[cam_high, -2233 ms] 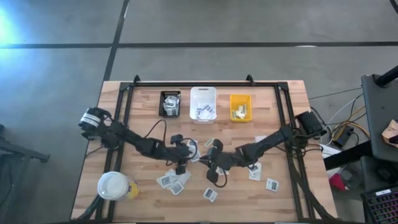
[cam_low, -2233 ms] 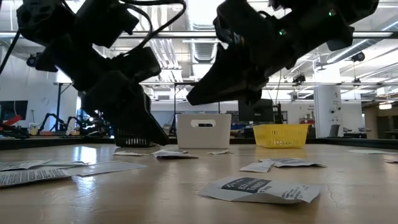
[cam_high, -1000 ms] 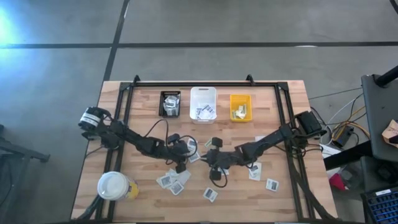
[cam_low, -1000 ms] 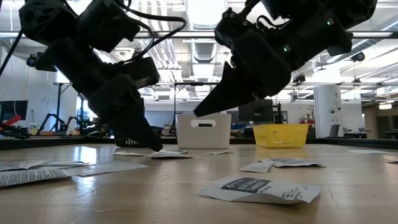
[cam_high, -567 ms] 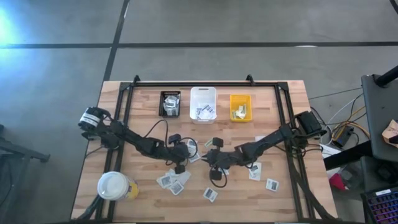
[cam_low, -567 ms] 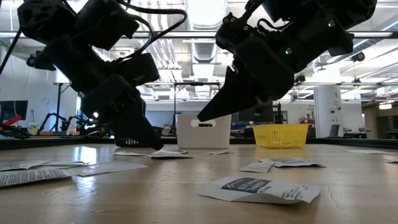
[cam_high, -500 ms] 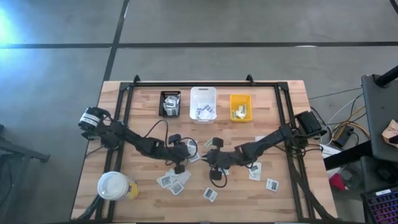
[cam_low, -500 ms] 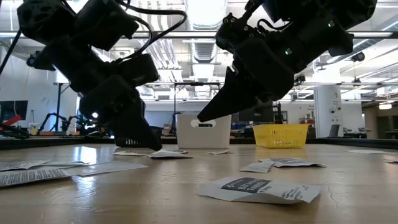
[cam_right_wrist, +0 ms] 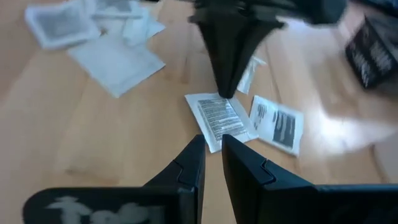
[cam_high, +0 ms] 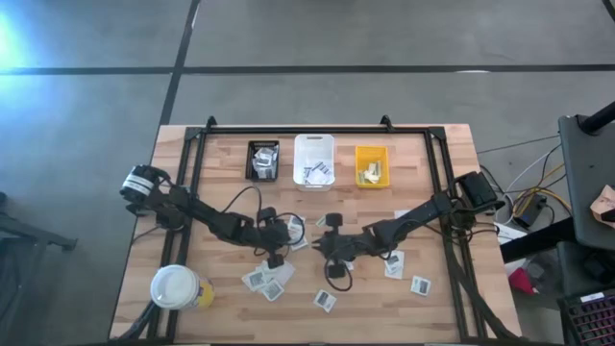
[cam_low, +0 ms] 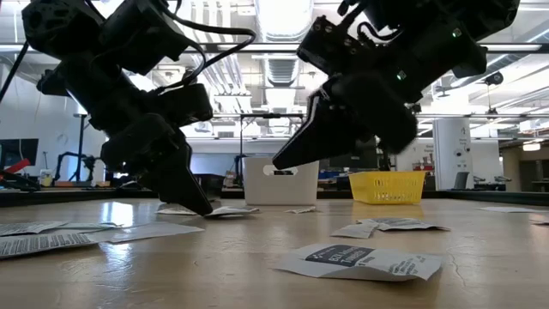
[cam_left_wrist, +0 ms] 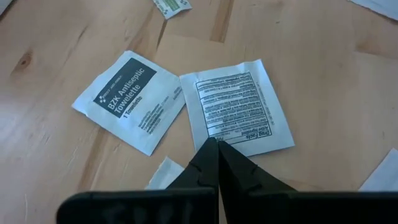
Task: Pick & Place First Aid Supplies
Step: Put the towelette pack into the black basket
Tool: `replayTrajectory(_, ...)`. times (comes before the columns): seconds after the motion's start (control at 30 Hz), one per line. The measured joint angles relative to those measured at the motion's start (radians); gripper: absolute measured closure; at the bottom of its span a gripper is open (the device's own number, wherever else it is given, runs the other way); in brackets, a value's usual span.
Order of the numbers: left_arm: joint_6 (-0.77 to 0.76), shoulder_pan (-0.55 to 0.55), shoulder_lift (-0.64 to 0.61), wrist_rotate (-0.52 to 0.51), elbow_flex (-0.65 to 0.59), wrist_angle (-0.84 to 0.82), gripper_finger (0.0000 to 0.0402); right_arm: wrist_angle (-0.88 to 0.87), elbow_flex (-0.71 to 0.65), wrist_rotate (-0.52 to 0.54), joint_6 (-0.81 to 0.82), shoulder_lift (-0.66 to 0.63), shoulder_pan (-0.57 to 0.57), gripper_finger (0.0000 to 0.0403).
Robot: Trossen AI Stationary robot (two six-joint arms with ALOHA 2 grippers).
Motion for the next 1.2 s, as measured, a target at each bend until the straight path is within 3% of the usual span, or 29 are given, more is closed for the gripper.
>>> replayTrajectory(0.23, -0.062, 0.005, 0.000, 0.002, -0.001, -0.011, 0.0401, -0.142, 0.082, -0.004, -0.286, 0.000, -0.002, 0.0323)
replayTrajectory(0.47, -0.087, 0.005, 0.000, 0.004, -0.003, -0.004, 0.0401, -0.286, 0.184, -0.005, -0.448, 0.024, -0.015, 0.0273)
replayTrajectory(0.63, -0.165, 0.006, 0.000, 0.004, -0.005, -0.005, 0.0401, -0.318, 0.242, 0.001, -0.498, 0.137, -0.017, 0.0262)
replayTrajectory(0.83, -0.227, 0.006, 0.000, 0.014, -0.013, 0.002, 0.0401, -0.422, 0.383, 0.121, -0.501, 0.249, -0.009, 0.0264)
replayTrajectory(1.0, -0.269, 0.007, 0.000, 0.024, -0.013, -0.001, 0.0401, -0.529, 0.479, 0.130, -0.497, 0.298, -0.008, 0.0262)
replayTrajectory(1.2, -0.331, 0.007, 0.001, 0.027, -0.014, -0.004, 0.0401, -0.528, 0.481, 0.152, -0.467, 0.312, -0.007, 0.0272)
